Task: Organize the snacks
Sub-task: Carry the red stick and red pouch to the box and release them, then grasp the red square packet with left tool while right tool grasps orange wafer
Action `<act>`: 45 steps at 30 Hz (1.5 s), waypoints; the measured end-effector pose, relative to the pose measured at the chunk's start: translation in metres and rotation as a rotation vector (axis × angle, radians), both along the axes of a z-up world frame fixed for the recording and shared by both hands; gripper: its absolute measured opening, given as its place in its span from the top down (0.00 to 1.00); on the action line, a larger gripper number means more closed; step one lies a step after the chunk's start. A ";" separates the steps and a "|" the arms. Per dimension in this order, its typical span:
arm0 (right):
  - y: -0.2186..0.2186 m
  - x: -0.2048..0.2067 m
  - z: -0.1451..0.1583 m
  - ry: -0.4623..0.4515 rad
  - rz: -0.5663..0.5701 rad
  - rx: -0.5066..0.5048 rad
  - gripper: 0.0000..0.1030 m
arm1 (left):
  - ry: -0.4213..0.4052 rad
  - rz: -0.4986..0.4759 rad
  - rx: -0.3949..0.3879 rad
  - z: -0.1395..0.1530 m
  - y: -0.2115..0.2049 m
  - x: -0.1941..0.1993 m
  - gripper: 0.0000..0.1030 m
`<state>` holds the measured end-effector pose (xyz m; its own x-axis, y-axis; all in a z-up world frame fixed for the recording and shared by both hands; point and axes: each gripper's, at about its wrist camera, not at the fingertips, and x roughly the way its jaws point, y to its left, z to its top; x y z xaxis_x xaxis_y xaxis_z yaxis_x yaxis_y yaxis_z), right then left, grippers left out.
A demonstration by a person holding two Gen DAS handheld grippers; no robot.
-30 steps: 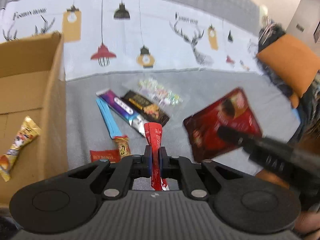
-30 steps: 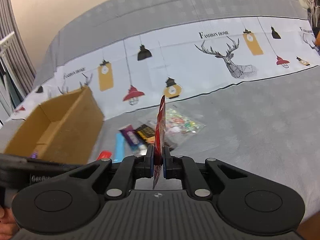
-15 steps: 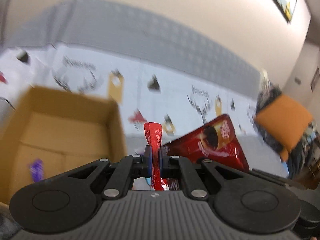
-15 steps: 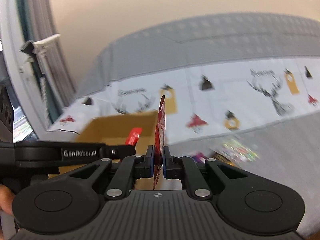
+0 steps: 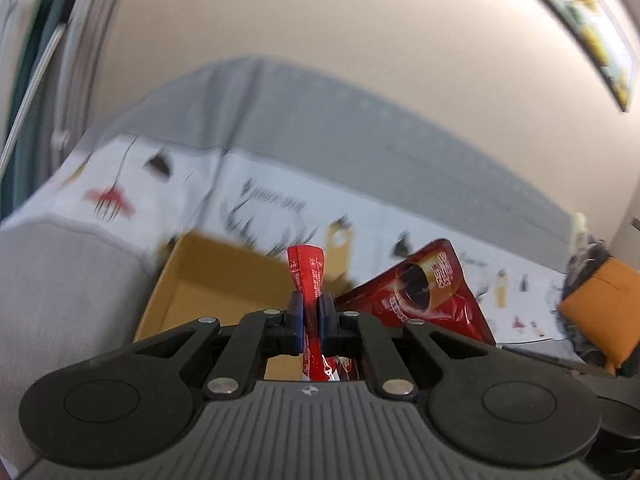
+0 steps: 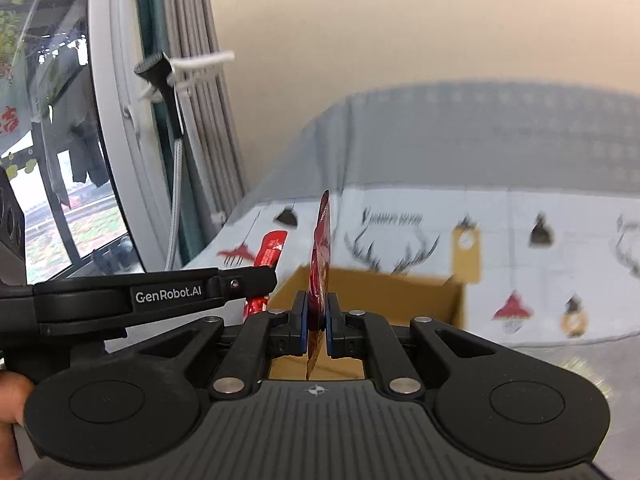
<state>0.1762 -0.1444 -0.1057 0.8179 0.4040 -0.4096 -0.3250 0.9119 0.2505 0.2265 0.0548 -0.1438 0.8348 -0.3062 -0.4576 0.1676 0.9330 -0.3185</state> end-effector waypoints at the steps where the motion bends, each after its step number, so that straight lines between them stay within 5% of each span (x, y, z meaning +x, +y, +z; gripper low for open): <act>1: 0.004 0.008 -0.010 0.030 0.001 0.013 0.92 | 0.025 0.016 0.006 -0.009 0.007 0.004 0.93; 9: 0.040 0.057 -0.100 0.249 0.066 0.127 0.92 | 0.293 0.096 0.093 -0.102 0.045 0.041 0.88; 10: 0.041 0.059 -0.106 0.265 0.073 0.151 0.87 | 0.291 0.096 0.098 -0.106 0.048 0.042 0.88; 11: 0.041 0.062 -0.111 0.290 0.066 0.174 0.67 | 0.287 0.091 0.094 -0.106 0.049 0.043 0.82; 13: 0.033 0.059 -0.114 0.299 0.013 0.190 0.28 | 0.282 0.079 0.069 -0.097 0.046 0.039 0.49; 14: 0.026 0.054 -0.111 0.277 0.004 0.205 0.25 | 0.270 0.109 0.081 -0.091 0.042 0.035 0.26; 15: 0.014 0.047 -0.108 0.256 -0.002 0.234 0.25 | 0.238 0.127 0.096 -0.084 0.038 0.030 0.13; 22: -0.082 -0.018 -0.081 0.139 -0.117 0.207 0.17 | 0.129 -0.003 0.118 -0.042 -0.022 -0.005 0.11; 32: -0.205 -0.088 -0.115 0.128 -0.305 0.171 0.17 | 0.092 -0.293 0.278 -0.060 -0.176 -0.047 0.16; 36: -0.240 -0.091 -0.135 0.142 -0.348 0.159 0.19 | 0.124 -0.374 0.321 -0.088 -0.221 -0.045 0.28; 39: -0.260 -0.085 -0.147 0.162 -0.374 0.138 0.23 | 0.243 -0.378 0.320 -0.123 -0.249 -0.025 0.41; 45: -0.288 -0.056 -0.178 0.276 -0.364 0.138 0.49 | 0.387 -0.244 0.445 -0.198 -0.277 0.013 0.51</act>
<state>0.1205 -0.4327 -0.2841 0.7850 0.1770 -0.5937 0.1055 0.9062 0.4096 0.2394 -0.2221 -0.3422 0.5143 -0.1774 -0.8391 0.3423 0.9395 0.0112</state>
